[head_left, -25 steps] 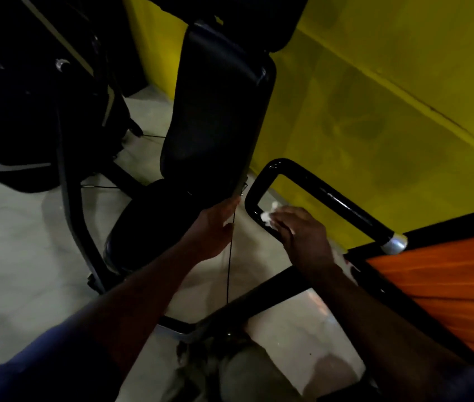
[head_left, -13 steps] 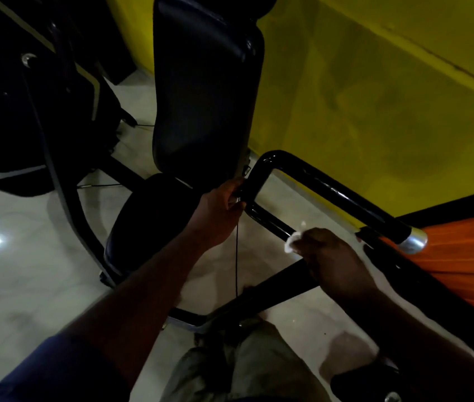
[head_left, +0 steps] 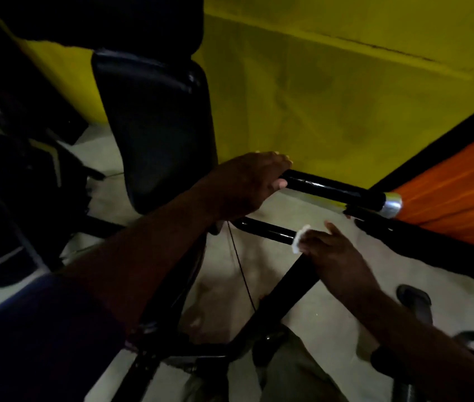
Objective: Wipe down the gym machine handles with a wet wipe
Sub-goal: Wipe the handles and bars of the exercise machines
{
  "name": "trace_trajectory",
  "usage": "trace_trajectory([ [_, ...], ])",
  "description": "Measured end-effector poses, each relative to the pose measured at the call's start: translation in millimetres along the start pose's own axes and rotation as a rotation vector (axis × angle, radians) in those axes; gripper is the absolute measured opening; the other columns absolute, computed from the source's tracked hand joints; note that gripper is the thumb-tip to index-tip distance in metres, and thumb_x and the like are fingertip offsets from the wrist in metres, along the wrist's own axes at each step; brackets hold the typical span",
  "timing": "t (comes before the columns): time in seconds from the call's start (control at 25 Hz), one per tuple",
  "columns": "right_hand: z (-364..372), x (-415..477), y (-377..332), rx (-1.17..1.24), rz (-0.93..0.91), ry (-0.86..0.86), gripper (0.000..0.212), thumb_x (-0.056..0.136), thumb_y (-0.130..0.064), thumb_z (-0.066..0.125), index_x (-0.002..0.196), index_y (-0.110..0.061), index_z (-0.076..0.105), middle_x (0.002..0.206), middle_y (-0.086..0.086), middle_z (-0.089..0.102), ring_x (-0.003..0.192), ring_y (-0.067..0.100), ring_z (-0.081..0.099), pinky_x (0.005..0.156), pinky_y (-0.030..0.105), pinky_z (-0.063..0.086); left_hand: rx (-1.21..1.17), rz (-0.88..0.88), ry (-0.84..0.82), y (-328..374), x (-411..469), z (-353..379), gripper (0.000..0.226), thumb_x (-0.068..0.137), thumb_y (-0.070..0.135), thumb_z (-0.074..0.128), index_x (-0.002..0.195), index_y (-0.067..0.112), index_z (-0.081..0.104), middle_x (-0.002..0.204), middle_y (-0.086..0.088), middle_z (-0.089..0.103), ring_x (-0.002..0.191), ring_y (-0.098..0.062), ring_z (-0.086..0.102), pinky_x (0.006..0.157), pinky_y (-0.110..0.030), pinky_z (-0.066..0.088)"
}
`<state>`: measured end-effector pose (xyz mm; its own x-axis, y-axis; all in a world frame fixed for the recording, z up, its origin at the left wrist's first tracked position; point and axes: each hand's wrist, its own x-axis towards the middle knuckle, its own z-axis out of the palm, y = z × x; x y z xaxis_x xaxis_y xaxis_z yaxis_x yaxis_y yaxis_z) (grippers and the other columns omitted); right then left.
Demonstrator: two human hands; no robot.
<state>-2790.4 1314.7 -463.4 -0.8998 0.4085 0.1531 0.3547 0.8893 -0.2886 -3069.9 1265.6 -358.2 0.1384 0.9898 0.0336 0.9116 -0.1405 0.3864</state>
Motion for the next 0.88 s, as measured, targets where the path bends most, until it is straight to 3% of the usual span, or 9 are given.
trace_trajectory([
  [0.08, 8.0, -6.4, -13.1, 0.041, 0.103, 0.114, 0.036, 0.075, 0.0, 0.061, 0.105, -0.011, 0.079, 0.118, 0.009, 0.075, 0.121, 0.024, 0.063, 0.122, 0.035, 0.023, 0.04, 0.132, -0.033, -0.1, 16.2, -4.5, 0.058, 0.106, 0.045, 0.031, 0.145, 0.008, 0.055, 0.147, -0.012, 0.058, 0.137, -0.029, 0.053, 0.116, -0.045, 0.04],
  [0.2, 57.1, 54.8, -81.4, 0.193, 0.224, 0.219, 0.035, 0.088, -0.009, 0.048, 0.106, -0.01, 0.078, 0.122, 0.012, 0.074, 0.119, 0.03, 0.067, 0.115, 0.039, 0.039, 0.109, 0.245, -0.141, 4.7, 44.9, -14.5, 0.056, 0.107, 0.051, 0.03, 0.133, 0.011, 0.06, 0.133, -0.01, 0.064, 0.122, -0.029, 0.059, 0.104, -0.047, 0.046],
  [0.28, 72.3, 84.5, -108.5, 0.198, 0.267, 0.214, 0.035, 0.088, -0.009, 0.045, 0.106, -0.01, 0.075, 0.123, 0.01, 0.072, 0.119, 0.03, 0.066, 0.11, 0.044, 0.046, 0.128, 0.288, -0.225, 11.6, 64.4, -14.3, 0.056, 0.108, 0.051, 0.029, 0.132, 0.01, 0.06, 0.138, -0.012, 0.06, 0.127, -0.029, 0.055, 0.105, -0.044, 0.043],
  [0.4, 60.0, 48.6, -79.4, 0.032, 0.206, 0.229, 0.044, 0.077, -0.002, 0.043, 0.108, -0.007, 0.074, 0.126, 0.013, 0.071, 0.119, 0.029, 0.064, 0.117, 0.042, 0.037, 0.035, 0.336, -0.23, 10.5, 74.0, 0.0, 0.041, 0.112, 0.039, 0.037, 0.13, 0.01, 0.06, 0.131, -0.011, 0.06, 0.118, -0.028, 0.055, 0.101, -0.035, 0.043],
  [0.52, 38.5, -6.0, -41.0, -0.057, 0.333, 0.233, 0.053, 0.074, -0.001, 0.045, 0.118, -0.002, 0.073, 0.133, 0.018, 0.067, 0.125, 0.033, 0.063, 0.124, 0.039, 0.023, 0.064, 0.33, -0.172, -2.0, 74.7, 8.5, 0.044, 0.112, 0.042, 0.035, 0.138, 0.015, 0.057, 0.133, -0.006, 0.059, 0.122, -0.025, 0.054, 0.097, -0.027, 0.038],
  [0.68, 66.3, 36.4, -79.2, -0.004, 0.516, 0.251, 0.047, 0.084, -0.008, 0.04, 0.12, -0.001, 0.07, 0.125, 0.017, 0.069, 0.123, 0.035, 0.061, 0.122, 0.045, 0.032, 0.089, 0.359, -0.185, -2.3, 80.1, 12.0, 0.042, 0.111, 0.045, 0.032, 0.129, 0.018, 0.06, 0.117, -0.006, 0.06, 0.108, -0.028, 0.057, 0.09, -0.033, 0.043],
  [0.8, 74.9, 94.2, -118.6, 0.126, 0.394, 0.31, 0.034, 0.088, -0.015, 0.039, 0.1, -0.006, 0.07, 0.097, 0.011, 0.071, 0.094, 0.032, 0.069, 0.115, 0.044, 0.043, 0.081, 0.363, -0.191, -4.0, 79.7, 8.8, 0.038, 0.111, 0.048, 0.029, 0.116, 0.023, 0.056, 0.102, -0.002, 0.057, 0.096, -0.028, 0.057, 0.083, -0.042, 0.048],
  [0.88, 64.9, 82.8, -101.3, 0.099, 0.268, 0.329, 0.033, 0.083, -0.01, 0.041, 0.103, -0.006, 0.067, 0.099, 0.012, 0.072, 0.094, 0.033, 0.072, 0.115, 0.045, 0.041, 0.094, 0.353, -0.201, -3.8, 80.3, 8.6, 0.038, 0.11, 0.05, 0.028, 0.116, 0.024, 0.055, 0.1, -0.003, 0.057, 0.093, -0.028, 0.057, 0.081, -0.043, 0.048],
])
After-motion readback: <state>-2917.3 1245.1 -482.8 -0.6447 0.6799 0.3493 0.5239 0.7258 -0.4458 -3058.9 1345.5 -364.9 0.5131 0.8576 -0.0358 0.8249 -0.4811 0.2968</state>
